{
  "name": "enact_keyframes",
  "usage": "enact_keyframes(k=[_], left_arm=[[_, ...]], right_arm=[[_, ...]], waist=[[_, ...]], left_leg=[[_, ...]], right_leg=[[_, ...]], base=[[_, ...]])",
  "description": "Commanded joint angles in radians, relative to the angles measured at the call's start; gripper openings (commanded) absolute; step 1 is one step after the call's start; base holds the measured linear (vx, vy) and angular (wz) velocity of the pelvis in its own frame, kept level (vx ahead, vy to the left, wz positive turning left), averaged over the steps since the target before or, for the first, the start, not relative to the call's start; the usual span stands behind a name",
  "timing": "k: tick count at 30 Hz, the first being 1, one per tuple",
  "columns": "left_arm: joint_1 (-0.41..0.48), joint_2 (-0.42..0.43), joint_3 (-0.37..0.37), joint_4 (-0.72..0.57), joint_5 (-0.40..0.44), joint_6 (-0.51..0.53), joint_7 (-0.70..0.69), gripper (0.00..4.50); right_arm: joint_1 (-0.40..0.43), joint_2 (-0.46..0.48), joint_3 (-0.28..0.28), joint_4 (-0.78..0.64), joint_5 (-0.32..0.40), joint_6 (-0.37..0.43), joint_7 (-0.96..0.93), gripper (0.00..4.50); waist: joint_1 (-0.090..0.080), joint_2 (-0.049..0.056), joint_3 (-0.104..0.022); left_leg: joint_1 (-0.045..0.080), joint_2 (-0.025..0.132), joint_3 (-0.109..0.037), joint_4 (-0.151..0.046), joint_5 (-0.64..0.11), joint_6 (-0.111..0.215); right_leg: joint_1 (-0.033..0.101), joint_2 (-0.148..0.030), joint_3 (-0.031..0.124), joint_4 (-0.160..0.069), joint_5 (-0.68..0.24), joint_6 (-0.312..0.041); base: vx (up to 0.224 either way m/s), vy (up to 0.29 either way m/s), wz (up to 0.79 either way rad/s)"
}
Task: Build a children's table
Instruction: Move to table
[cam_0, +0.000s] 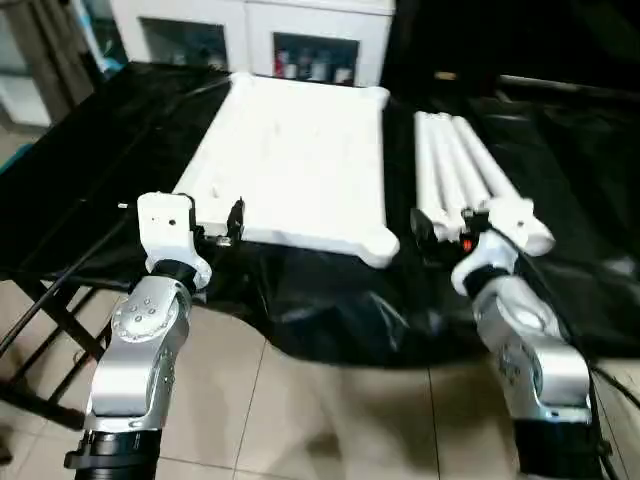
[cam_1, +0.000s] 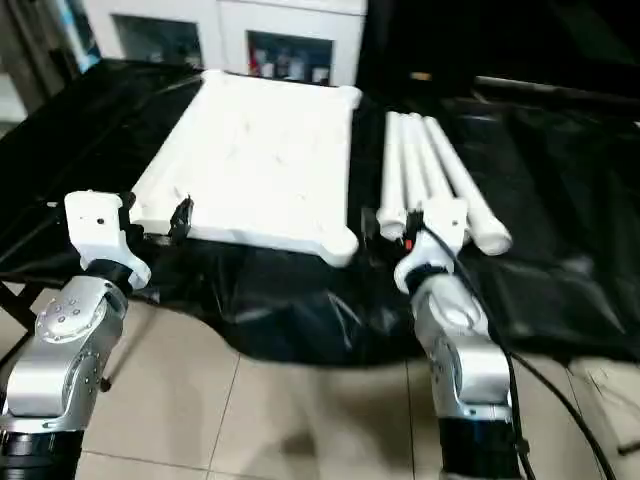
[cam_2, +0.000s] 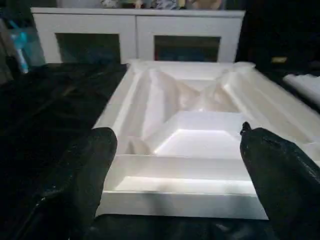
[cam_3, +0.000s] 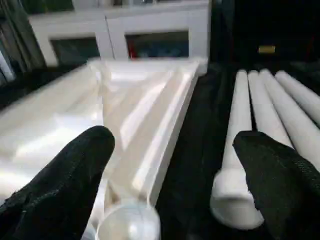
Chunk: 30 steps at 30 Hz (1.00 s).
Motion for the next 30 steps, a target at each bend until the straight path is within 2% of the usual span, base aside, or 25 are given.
enact_keyframes(k=[1,2,3,4,6,7,8,10,12,13,14,16,17,18,19,21,22,23,24,25,26,27,28,29,30], left_arm=[[-0.017,-0.015,-0.031,-0.008,-0.001,0.007,-0.012,4.50],[-0.017,-0.015,-0.031,-0.008,-0.001,0.007,-0.012,4.50],[-0.020,-0.016,-0.030,-0.007,0.000,0.008,-0.012,4.50],[-0.022,-0.015,-0.032,-0.005,0.003,0.008,-0.014,4.50],[-0.024,-0.009,-0.037,0.000,0.004,0.007,-0.028,4.50],[-0.025,-0.008,-0.038,0.000,0.003,0.008,-0.030,4.50],[-0.025,-0.007,-0.038,0.000,0.003,0.008,-0.031,4.50],[-0.026,-0.003,-0.036,0.003,0.001,0.009,-0.035,4.50],[-0.030,0.001,-0.034,0.007,-0.003,0.010,-0.044,4.50],[-0.032,0.002,-0.035,0.009,-0.004,0.010,-0.046,4.50],[-0.034,0.005,-0.036,0.012,-0.006,0.011,-0.050,4.50],[-0.037,0.010,-0.039,0.017,-0.011,0.012,-0.056,4.50],[-0.038,0.010,-0.040,0.019,-0.013,0.012,-0.060,4.50],[-0.040,0.011,-0.042,0.022,-0.013,0.013,-0.066,4.50],[-0.044,0.010,-0.044,0.028,-0.012,0.012,-0.073,4.50],[-0.046,0.009,-0.044,0.031,-0.011,0.012,-0.072,4.50],[-0.047,0.008,-0.044,0.034,-0.012,0.012,-0.075,4.50],[-0.049,0.005,-0.046,0.040,-0.011,0.010,-0.077,4.50],[-0.050,0.005,-0.047,0.041,-0.011,0.010,-0.077,4.50],[-0.050,0.005,-0.048,0.042,-0.011,0.009,-0.078,4.50],[-0.049,0.004,-0.049,0.042,-0.013,0.008,-0.079,4.50],[-0.050,0.004,-0.050,0.044,-0.015,0.008,-0.079,4.50],[-0.051,0.005,-0.051,0.047,-0.017,0.007,-0.080,4.50],[-0.051,0.005,-0.051,0.048,-0.018,0.007,-0.079,4.50],[-0.052,0.005,-0.050,0.050,-0.017,0.006,-0.079,4.50]], right_arm=[[0.014,-0.020,-0.032,0.013,0.011,0.019,-0.006,4.37],[0.014,-0.020,-0.032,0.013,0.011,0.019,-0.006,4.37],[0.012,-0.020,-0.032,0.016,0.014,0.019,-0.001,4.37],[0.012,-0.025,-0.023,0.022,-0.003,0.010,0.000,4.37],[0.024,-0.035,0.006,0.033,-0.039,0.003,0.001,4.37],[0.026,-0.035,0.010,0.035,-0.042,0.005,0.000,4.37],[0.025,-0.035,0.010,0.035,-0.041,0.006,-0.001,4.37],[0.033,-0.035,0.020,0.030,-0.042,0.009,0.001,4.37],[0.041,-0.032,0.023,0.026,-0.045,0.008,-0.002,4.37],[0.042,-0.032,0.022,0.028,-0.048,0.008,-0.003,4.37],[0.045,-0.030,0.021,0.028,-0.049,0.008,-0.005,4.37],[0.048,-0.028,0.018,0.029,-0.049,0.009,-0.007,4.37],[0.048,-0.027,0.018,0.029,-0.048,0.010,-0.008,4.37],[0.050,-0.028,0.019,0.026,-0.048,0.010,-0.009,4.37],[0.050,-0.032,0.022,0.025,-0.047,0.011,-0.010,4.37],[0.050,-0.034,0.023,0.025,-0.048,0.011,-0.010,4.37],[0.050,-0.036,0.025,0.025,-0.050,0.010,-0.010,4.37],[0.050,-0.039,0.025,0.022,-0.052,0.010,-0.008,4.37],[0.051,-0.040,0.025,0.021,-0.053,0.009,-0.007,4.37],[0.051,-0.041,0.026,0.020,-0.055,0.008,-0.006,4.37],[0.052,-0.042,0.027,0.019,-0.056,0.008,-0.005,4.37],[0.051,-0.042,0.026,0.020,-0.058,0.008,-0.004,4.37],[0.049,-0.042,0.024,0.022,-0.060,0.007,-0.003,4.37],[0.049,-0.042,0.024,0.022,-0.060,0.007,-0.003,4.37],[0.048,-0.043,0.025,0.024,-0.061,0.005,-0.005,4.37]], waist=[[0.012,-0.054,-0.075],[0.048,-0.048,-0.064],[0.059,-0.026,-0.034],[0.047,-0.015,-0.034],[0.035,0.064,-0.038],[-0.027,0.100,-0.040],[-0.040,0.092,-0.057],[-0.021,0.087,-0.044],[-0.020,0.059,-0.037],[-0.006,0.023,-0.029],[0.037,0.010,-0.016],[0.057,0.004,-0.033],[0.061,0.018,-0.031],[0.048,0.051,-0.032],[0.037,0.078,-0.015],[0.000,0.091,-0.029],[-0.001,0.076,-0.019],[0.008,0.040,-0.016],[0.019,0.050,-0.015],[0.051,0.019,-0.045],[0.067,0.020,-0.053],[0.072,0.029,-0.054],[0.063,0.037,-0.046],[0.059,0.046,-0.047],[0.046,0.085,-0.043]], left_leg=[[-0.111,-0.110,0.028,0.081,0.360,0.329],[-0.151,-0.104,0.036,0.134,0.128,0.267],[-0.138,-0.050,0.014,0.167,0.015,0.109],[-0.168,-0.014,-0.001,0.129,0.076,0.018],[-0.115,0.040,-0.006,-0.019,0.173,0.022],[-0.021,0.110,-0.102,-0.075,0.188,0.159],[0.053,0.132,-0.132,-0.059,0.207,0.277],[0.018,0.124,-0.104,-0.055,0.231,0.457],[-0.001,0.089,-0.059,-0.064,0.137,0.435],[-0.040,0.028,0.002,-0.048,-0.028,0.331],[-0.076,-0.024,0.043,0.041,-0.109,0.210],[-0.134,-0.004,0.024,0.090,0.023,0.118],[-0.140,-0.002,0.020,0.083,0.050,0.106],[-0.068,0.003,0.045,0.038,0.041,0.025],[-0.006,0.052,0.053,-0.060,-0.031,-0.061],[0.105,0.151,0.008,-0.107,-0.088,-0.087],[0.111,0.184,0.048,-0.132,-0.188,-0.061],[0.041,0.106,0.065,-0.111,-0.203,0.037],[-0.003,0.032,0.109,-0.077,-0.207,0.070],[-0.066,-0.026,0.100,0.049,-0.118,0.119],[-0.104,-0.011,0.075,0.092,-0.052,0.125],[-0.169,0.000,0.040,0.129,0.050,0.094],[-0.183,0.011,0.026,0.113,0.125,0.061],[-0.181,0.020,0.022,0.086,0.170,0.058],[-0.150,0.030,0.031,-0.009,0.259,0.080]], right_leg=[[0.195,-0.028,0.125,-0.101,0.349,-0.015],[0.228,-0.108,0.188,-0.138,0.517,-0.103],[0.178,-0.147,0.202,-0.171,0.658,-0.265],[0.207,-0.119,0.149,-0.153,0.589,-0.361],[0.176,-0.037,0.043,-0.148,0.361,-0.289],[0.075,0.050,-0.032,-0.030,0.059,-0.174],[0.009,0.034,-0.038,-0.012,-0.057,-0.115],[-0.025,0.009,-0.039,0.026,-0.040,0.040],[-0.014,-0.009,-0.024,-0.037,0.061,0.015],[0.044,-0.045,0.017,-0.140,0.071,-0.027],[0.111,-0.140,0.107,-0.240,-0.381,-0.075],[0.179,-0.164,0.139,-0.247,-0.569,-0.165],[0.179,-0.152,0.130,-0.240,-0.517,-0.193],[0.127,-0.052,0.140,-0.232,-0.426,-0.238],[0.068,0.038,0.076,-0.187,-0.294,-0.193],[-0.022,0.035,0.021,-0.075,-0.146,-0.144],[-0.030,-0.011,-0.015,-0.048,-0.008,-0.136],[0.028,-0.041,-0.006,-0.109,0.085,-0.172],[0.080,-0.051,0.036,-0.158,0.047,-0.214],[0.194,-0.133,0.142,-0.212,-0.053,-0.341],[0.225,-0.170,0.171,-0.220,-0.054,-0.397],[0.246,-0.157,0.168,-0.202,0.072,-0.446],[0.226,-0.129,0.121,-0.195,0.161,-0.448],[0.212,-0.108,0.096,-0.193,0.171,-0.437],[0.180,-0.030,0.016,-0.187,0.066,-0.350]], base=[[-0.030,-0.041,-0.19],[0.010,0.062,0.37],[0.010,0.062,0.37],[0.070,0.077,0.24],[0.073,0.036,-0.04],[0.097,0.054,-0.10],[0.110,0.042,-0.09],[0.084,0.025,-0.01],[0.000,0.000,0.00],[0.040,-0.057,-0.02],[0.015,-0.086,0.08],[0.020,-0.077,0.08],[0.060,-0.029,0.07],[0.060,-0.029,0.07],[0.000,0.000,0.00],[0.059,0.027,-0.43],[0.087,0.013,-0.48],[0.089,-0.011,-0.40],[0.089,-0.011,-0.40],[0.103,-0.031,-0.07],[0.130,-0.008,0.09],[0.130,-0.008,0.09],[0.127,0.001,0.00],[0.110,-0.008,-0.02],[0.110,-0.008,-0.02]])
